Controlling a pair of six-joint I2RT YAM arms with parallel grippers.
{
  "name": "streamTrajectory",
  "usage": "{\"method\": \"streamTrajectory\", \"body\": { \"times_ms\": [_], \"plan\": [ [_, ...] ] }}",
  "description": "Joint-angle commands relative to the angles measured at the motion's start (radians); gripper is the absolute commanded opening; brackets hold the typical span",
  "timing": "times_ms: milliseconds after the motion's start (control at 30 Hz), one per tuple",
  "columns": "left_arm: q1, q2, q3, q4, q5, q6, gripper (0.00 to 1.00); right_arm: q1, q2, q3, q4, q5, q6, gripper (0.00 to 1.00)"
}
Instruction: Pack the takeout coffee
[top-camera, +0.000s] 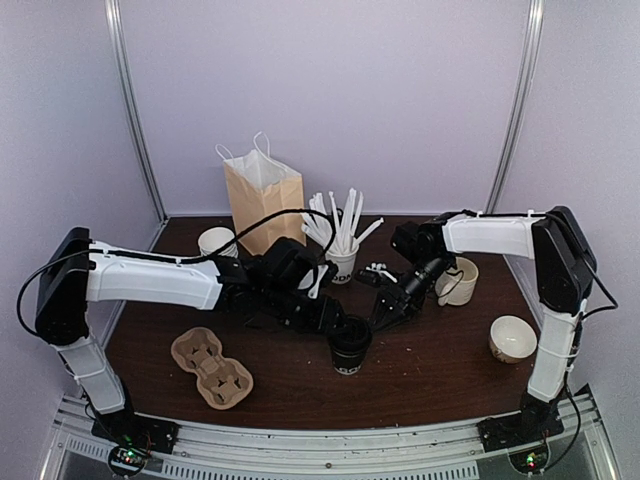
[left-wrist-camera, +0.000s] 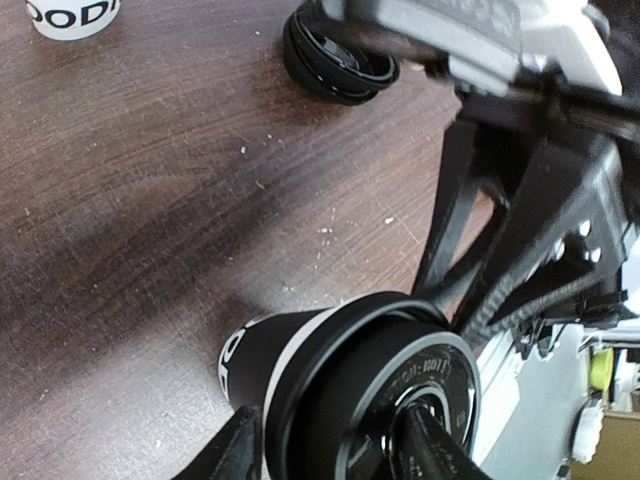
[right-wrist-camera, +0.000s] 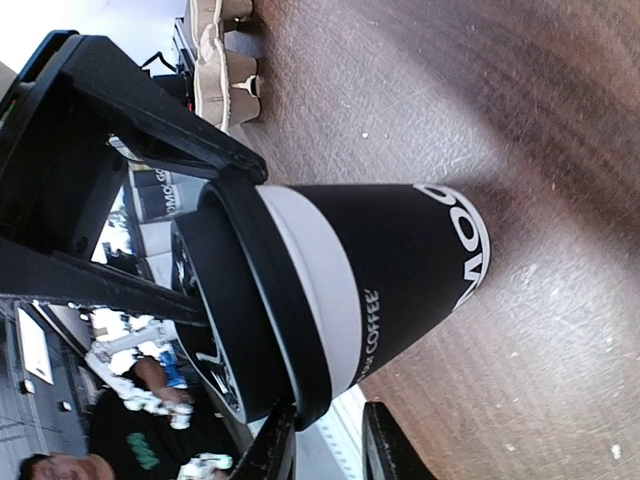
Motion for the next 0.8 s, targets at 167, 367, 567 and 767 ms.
{"method": "streamTrajectory", "body": {
  "times_ms": [167,367,567,767],
  "plan": [
    [-0.078,-0.059,0.025,-0.160,-0.126,0.083,0.61,0.006,-0.002,0.080,0.056,0.194,-0.096,0.29],
    [-0.081,-0.085,0.060,-0.227,-0.187,0.089,0.68,0.004,0.030,0.155,0.001,0.186,-0.118,0.38],
    [-0.080,-0.149,0.093,-0.293,-0.267,0.139,0.74,-0.008,-0.028,0.169,-0.023,0.184,-0.142,0.44],
    [-0.026,-0.165,0.105,-0.313,-0.278,0.177,0.74,-0.017,-0.124,0.086,-0.007,0.204,-0.161,0.45]
  ]
}}
